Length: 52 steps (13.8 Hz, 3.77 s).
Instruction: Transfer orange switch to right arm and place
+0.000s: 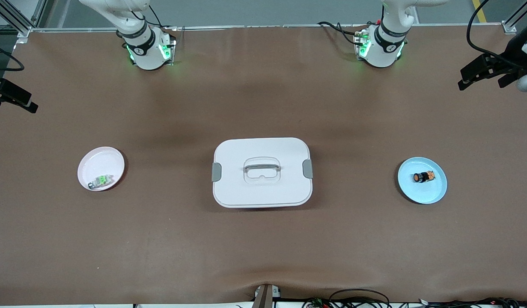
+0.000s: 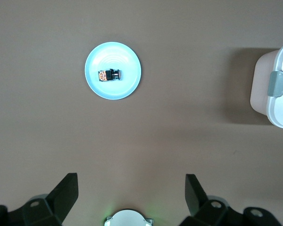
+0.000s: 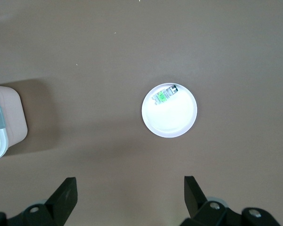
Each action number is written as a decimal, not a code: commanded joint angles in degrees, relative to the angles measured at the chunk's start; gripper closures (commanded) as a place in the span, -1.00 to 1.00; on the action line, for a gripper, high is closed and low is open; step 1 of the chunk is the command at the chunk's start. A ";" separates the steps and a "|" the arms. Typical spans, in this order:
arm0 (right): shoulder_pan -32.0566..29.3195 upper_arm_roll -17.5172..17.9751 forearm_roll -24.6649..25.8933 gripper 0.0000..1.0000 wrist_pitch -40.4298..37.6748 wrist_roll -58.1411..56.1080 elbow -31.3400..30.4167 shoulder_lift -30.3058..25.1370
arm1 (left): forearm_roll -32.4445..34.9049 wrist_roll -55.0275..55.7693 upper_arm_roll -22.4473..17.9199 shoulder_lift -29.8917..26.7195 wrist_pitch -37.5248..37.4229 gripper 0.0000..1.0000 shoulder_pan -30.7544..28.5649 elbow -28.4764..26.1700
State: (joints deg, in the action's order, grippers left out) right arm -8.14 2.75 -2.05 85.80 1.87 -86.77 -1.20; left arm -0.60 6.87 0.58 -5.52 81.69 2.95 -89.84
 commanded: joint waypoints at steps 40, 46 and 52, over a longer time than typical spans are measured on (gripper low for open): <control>-0.47 0.59 0.82 -1.00 -0.46 -0.47 0.90 0.50 | 3.58 -11.44 -0.31 17.64 48.64 -1.00 -9.62 -29.78; -0.47 0.59 0.82 -1.00 -0.46 -0.47 0.90 0.50 | 3.58 -11.44 -0.22 22.74 55.76 -1.00 -10.59 -30.22; -0.47 0.59 0.82 -1.00 -0.46 -0.47 0.90 0.50 | 3.58 -11.09 -0.22 26.69 62.18 -1.00 -10.59 -30.22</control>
State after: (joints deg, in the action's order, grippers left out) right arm -8.14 2.77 -2.05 85.80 1.86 -86.77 -1.07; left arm 1.95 -4.54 0.06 20.00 141.08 -7.24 -119.83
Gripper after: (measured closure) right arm 0.000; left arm 0.000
